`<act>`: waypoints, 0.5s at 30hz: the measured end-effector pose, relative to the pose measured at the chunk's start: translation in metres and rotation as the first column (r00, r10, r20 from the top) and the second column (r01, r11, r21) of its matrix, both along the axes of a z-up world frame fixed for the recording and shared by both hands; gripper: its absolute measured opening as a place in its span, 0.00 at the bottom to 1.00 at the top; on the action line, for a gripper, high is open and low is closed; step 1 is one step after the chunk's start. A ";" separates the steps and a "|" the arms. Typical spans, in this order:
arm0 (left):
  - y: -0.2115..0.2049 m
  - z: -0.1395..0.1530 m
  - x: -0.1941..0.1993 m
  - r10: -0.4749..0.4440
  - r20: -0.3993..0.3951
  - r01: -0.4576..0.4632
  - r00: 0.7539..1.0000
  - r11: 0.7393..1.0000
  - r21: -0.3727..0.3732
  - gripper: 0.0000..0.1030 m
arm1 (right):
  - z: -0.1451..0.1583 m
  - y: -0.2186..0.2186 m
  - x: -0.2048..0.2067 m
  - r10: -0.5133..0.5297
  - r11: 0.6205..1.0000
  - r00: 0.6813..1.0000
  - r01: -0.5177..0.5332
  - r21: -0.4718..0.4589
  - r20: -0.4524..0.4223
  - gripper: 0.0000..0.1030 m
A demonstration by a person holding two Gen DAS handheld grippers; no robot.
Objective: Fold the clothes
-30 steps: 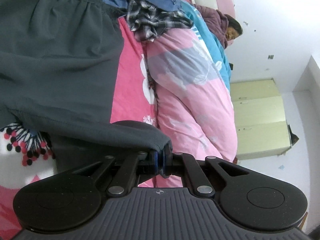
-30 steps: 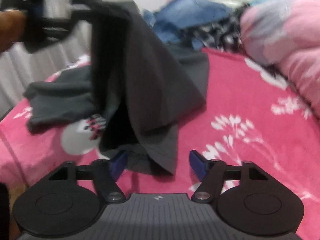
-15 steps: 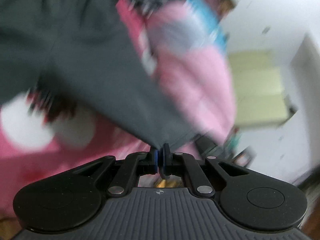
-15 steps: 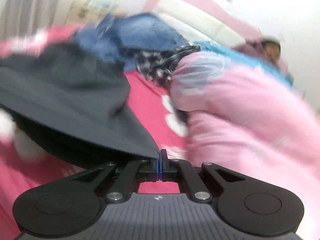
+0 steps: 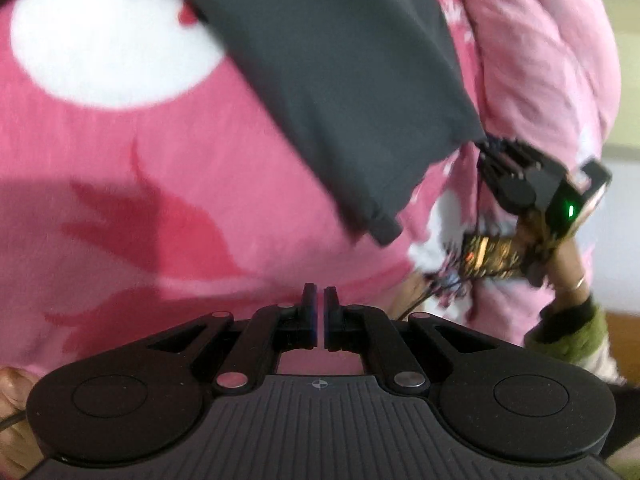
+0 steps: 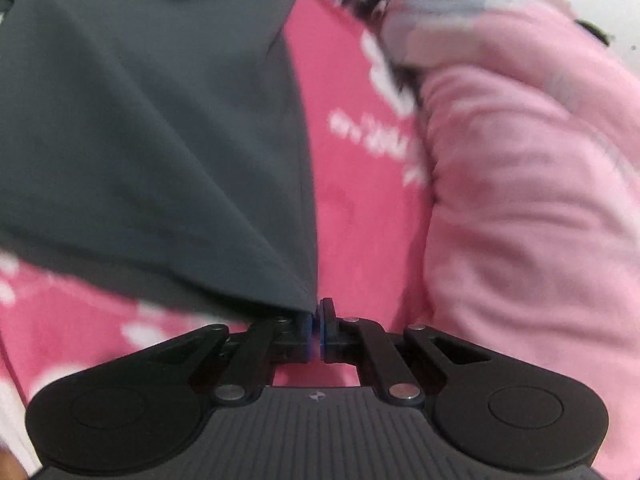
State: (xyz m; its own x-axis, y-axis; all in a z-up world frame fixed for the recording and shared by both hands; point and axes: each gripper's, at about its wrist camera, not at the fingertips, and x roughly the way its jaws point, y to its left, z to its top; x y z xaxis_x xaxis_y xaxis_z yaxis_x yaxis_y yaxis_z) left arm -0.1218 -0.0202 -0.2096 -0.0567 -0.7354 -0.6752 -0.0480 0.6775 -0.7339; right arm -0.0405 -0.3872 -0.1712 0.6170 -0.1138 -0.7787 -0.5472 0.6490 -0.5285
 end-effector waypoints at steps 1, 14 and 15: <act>0.000 0.002 -0.001 -0.003 0.006 0.003 1.000 1.000 -0.001 0.04 | 0.000 -0.002 -0.003 -0.002 1.000 1.000 0.002 -0.008 -0.005 0.07; -0.019 0.006 0.036 0.083 0.020 -0.083 0.996 0.996 0.013 0.40 | 0.086 -0.055 0.004 -0.041 0.856 0.989 0.109 0.505 -0.145 0.55; -0.022 0.008 0.037 0.081 0.035 -0.083 0.996 0.996 0.045 0.39 | 0.083 -0.054 0.017 -0.082 0.840 0.984 0.153 0.520 -0.158 0.55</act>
